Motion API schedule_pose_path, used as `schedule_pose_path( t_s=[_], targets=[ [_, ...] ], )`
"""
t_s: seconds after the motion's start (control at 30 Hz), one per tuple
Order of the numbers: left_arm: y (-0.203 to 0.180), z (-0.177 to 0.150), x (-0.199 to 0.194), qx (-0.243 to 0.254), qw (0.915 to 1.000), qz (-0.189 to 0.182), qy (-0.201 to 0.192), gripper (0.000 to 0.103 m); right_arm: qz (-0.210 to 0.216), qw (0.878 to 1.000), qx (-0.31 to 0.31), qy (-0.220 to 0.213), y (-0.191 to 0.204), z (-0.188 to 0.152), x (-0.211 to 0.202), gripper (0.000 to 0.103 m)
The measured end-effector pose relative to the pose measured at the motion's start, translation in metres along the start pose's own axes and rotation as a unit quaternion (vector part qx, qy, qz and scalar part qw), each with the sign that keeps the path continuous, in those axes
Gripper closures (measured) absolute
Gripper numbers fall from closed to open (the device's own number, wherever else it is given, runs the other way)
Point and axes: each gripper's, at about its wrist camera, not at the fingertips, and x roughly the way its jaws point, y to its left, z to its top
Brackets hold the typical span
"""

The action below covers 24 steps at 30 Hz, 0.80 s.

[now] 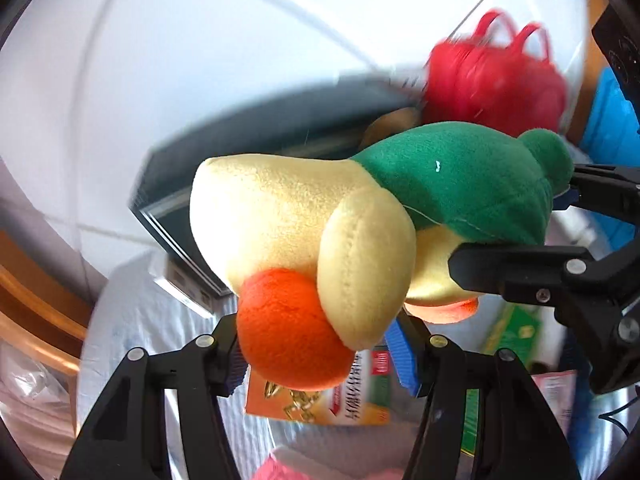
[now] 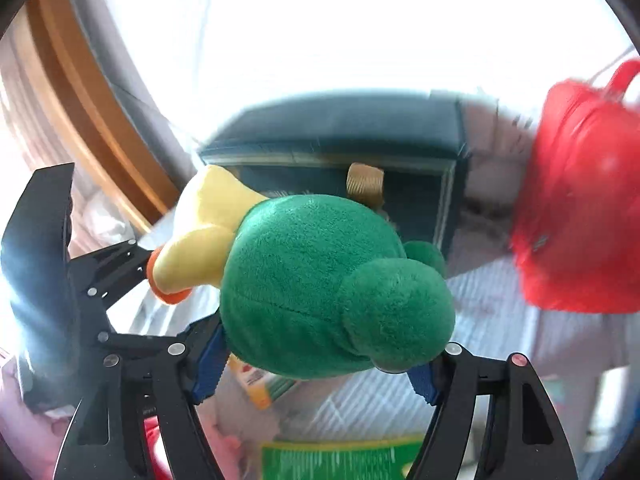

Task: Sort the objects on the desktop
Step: 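Carry the duck plush into the blue crate and open both tools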

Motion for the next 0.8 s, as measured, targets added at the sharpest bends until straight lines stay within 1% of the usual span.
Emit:
schedule_pose_path(
  t_s=[0.07, 0.1, 0.13, 0.2, 0.23, 0.27, 0.33, 0.37, 0.4, 0.43, 0.47, 0.57, 0.6, 0.67, 0.7, 0.77, 0.8],
  targets=[
    [-0.008, 0.005, -0.031, 0.008, 0.9998, 0.004, -0.020, 0.045, -0.007, 1.000, -0.006, -0.017, 0.007, 0.005, -0.032, 0.029],
    [-0.013, 0.007, -0.049, 0.011, 0.9994, 0.005, -0.032, 0.045, -0.012, 0.999, -0.009, -0.030, 0.043, 0.014, -0.024, 0.029],
    [-0.019, 0.009, -0.071, 0.014, 0.9988, 0.006, -0.046, 0.045, -0.016, 0.999, -0.012, -0.040, 0.057, 0.014, -0.037, 0.029],
    [-0.026, 0.015, -0.104, 0.019, 0.9975, 0.005, -0.068, 0.045, -0.027, 0.997, -0.019, -0.065, 0.066, 0.008, -0.082, 0.029],
    [-0.037, 0.017, -0.123, 0.025, 0.9963, 0.005, -0.082, 0.045, -0.032, 0.996, -0.021, -0.075, 0.070, 0.005, -0.101, 0.029],
    [-0.028, 0.025, -0.129, 0.029, 0.9953, 0.004, -0.092, 0.045, -0.038, 0.995, -0.023, -0.085, 0.074, 0.001, -0.122, 0.029],
    [-0.044, 0.027, -0.162, 0.040, 0.9927, 0.000, -0.113, 0.045, -0.054, 0.993, -0.025, -0.106, 0.083, -0.011, -0.167, 0.029],
    [-0.052, 0.028, -0.176, 0.047, 0.9913, -0.001, -0.123, 0.045, -0.061, 0.991, -0.025, -0.114, 0.099, -0.010, -0.172, 0.029],
    [-0.064, 0.029, -0.192, 0.053, 0.9897, -0.003, -0.133, 0.045, -0.071, 0.990, -0.023, -0.123, 0.107, -0.012, -0.186, 0.029],
    [-0.077, 0.031, -0.208, 0.060, 0.9880, -0.008, -0.142, 0.045, -0.078, 0.988, -0.022, -0.129, 0.101, -0.008, -0.199, 0.029],
    [-0.088, 0.031, -0.220, 0.065, 0.9865, -0.013, -0.150, 0.045, -0.087, 0.987, -0.021, -0.136, 0.104, -0.014, -0.213, 0.029],
    [-0.132, 0.034, -0.260, 0.084, 0.9801, -0.036, -0.177, 0.045, -0.121, 0.979, -0.016, -0.161, 0.103, -0.048, -0.274, 0.029],
    [-0.156, 0.036, -0.276, 0.089, 0.9773, -0.044, -0.187, 0.045, -0.130, 0.977, -0.013, -0.168, 0.106, -0.054, -0.298, 0.029],
    [-0.186, 0.040, -0.294, 0.099, 0.9722, -0.060, -0.204, 0.045, -0.145, 0.973, -0.001, -0.178, 0.093, -0.068, -0.326, 0.029],
    [-0.209, 0.041, -0.303, 0.104, 0.9693, -0.074, -0.210, 0.045, -0.156, 0.971, 0.006, -0.183, 0.086, -0.079, -0.345, 0.029],
    [-0.253, 0.040, -0.322, 0.112, 0.9655, -0.095, -0.215, 0.045, -0.177, 0.966, 0.015, -0.188, 0.070, -0.096, -0.371, 0.029],
    [-0.288, 0.047, -0.322, 0.117, 0.9633, -0.107, -0.216, 0.045, -0.191, 0.963, 0.023, -0.188, 0.060, -0.108, -0.388, 0.029]
  ],
)
